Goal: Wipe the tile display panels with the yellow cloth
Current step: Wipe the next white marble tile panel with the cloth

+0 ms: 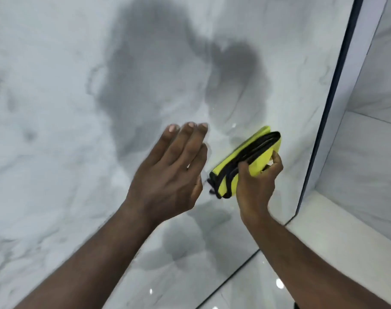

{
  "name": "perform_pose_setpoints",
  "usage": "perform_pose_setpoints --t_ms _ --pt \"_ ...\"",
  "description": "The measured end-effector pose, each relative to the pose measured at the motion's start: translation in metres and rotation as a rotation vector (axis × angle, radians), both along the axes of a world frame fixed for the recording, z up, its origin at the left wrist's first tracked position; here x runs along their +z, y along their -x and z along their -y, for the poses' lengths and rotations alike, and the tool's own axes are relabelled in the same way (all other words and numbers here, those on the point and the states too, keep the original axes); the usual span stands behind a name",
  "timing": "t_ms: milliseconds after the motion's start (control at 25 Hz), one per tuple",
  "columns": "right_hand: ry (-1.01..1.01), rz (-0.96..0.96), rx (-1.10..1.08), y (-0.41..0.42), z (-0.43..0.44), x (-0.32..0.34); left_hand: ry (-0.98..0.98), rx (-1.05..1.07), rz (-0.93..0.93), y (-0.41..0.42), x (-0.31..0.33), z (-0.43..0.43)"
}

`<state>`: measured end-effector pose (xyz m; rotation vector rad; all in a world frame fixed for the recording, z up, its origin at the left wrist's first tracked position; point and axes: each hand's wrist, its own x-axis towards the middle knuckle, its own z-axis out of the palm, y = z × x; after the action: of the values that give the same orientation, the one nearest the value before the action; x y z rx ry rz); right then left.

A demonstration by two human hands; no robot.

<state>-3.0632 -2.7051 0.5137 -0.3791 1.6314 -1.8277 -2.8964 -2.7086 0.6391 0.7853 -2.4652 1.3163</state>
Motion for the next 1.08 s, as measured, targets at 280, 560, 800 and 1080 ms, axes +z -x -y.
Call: perform_pose_setpoints --t_ms 280,560,800,1080 --pt "-0.301 0.140 0.082 0.036 0.011 -0.110 0.108 -0.006 0.213 0.000 -0.022 0.009" --pt "-0.404 0.132 0.146 0.027 0.004 -0.154 0.178 0.003 0.245 -0.003 -0.025 0.011" --pt "-0.443 0.118 0.161 0.037 0.012 -0.161 0.161 0.002 0.240 -0.003 -0.027 0.012" --pt "-0.418 0.110 0.171 0.049 0.019 -0.155 0.108 -0.012 0.209 -0.004 -0.025 0.012"
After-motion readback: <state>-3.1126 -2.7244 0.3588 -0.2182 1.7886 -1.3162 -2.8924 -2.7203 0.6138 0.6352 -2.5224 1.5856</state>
